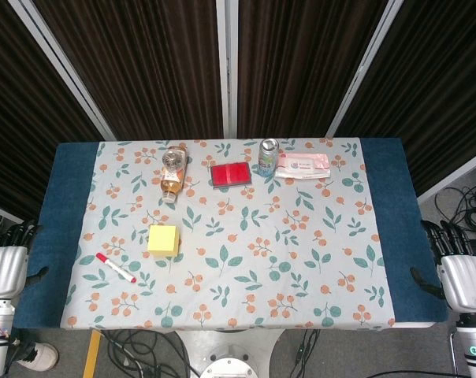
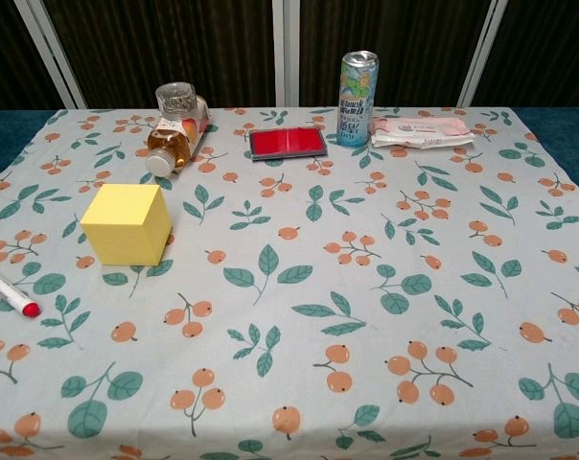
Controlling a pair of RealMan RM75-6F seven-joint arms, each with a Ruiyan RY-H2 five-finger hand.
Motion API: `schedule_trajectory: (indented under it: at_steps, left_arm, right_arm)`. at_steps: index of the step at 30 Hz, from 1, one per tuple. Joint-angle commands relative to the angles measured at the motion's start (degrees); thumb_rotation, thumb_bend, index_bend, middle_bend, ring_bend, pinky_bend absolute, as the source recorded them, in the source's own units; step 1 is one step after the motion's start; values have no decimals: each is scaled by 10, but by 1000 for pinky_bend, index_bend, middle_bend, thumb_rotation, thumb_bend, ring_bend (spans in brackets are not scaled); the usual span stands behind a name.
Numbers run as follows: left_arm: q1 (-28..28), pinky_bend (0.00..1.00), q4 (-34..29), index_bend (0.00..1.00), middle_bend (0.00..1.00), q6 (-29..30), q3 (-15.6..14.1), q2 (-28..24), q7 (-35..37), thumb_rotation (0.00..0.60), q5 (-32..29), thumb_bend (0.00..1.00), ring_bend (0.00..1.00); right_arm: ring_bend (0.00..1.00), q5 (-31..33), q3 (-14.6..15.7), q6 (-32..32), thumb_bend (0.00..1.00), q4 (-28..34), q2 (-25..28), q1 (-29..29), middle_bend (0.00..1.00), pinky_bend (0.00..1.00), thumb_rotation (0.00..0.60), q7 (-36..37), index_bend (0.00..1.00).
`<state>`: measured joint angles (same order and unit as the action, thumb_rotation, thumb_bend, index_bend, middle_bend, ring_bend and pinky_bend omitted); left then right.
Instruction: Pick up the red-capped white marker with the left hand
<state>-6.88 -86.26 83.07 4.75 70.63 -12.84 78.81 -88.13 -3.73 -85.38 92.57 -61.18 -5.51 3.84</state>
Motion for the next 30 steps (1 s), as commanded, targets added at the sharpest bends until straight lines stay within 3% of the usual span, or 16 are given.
schedule_trajectory:
  at_steps: [1, 10, 14, 21, 30]
  left_arm:
    - [-1, 302, 1, 277, 268, -2, -1, 0, 1, 600, 0, 189, 189]
    - [-3, 302, 5, 278, 272, -5, -4, -2, 18, 600, 10, 189, 189]
    - [-16, 302, 25, 321, 325, -17, -9, -1, 47, 600, 35, 189, 189]
    - [-69, 302, 76, 385, 413, -70, -26, 8, 94, 600, 99, 194, 243]
    - [-136, 302, 141, 393, 424, -135, -58, 39, 114, 600, 171, 227, 247]
  right_arm:
    - [0, 1, 0, 2, 197, 1, -1, -2, 112, 0, 600, -1, 5]
    - [0, -2, 0, 0, 197, 3, 0, -2, 112, 0, 600, -4, 5]
    - [0, -2, -2, -4, 197, 3, 1, 0, 112, 0, 600, -4, 5]
    - [0, -8, -1, -9, 197, 3, 2, 1, 112, 0, 600, 0, 5]
    - [0, -10, 2, -15, 197, 1, 2, 6, 112, 0, 600, 3, 5]
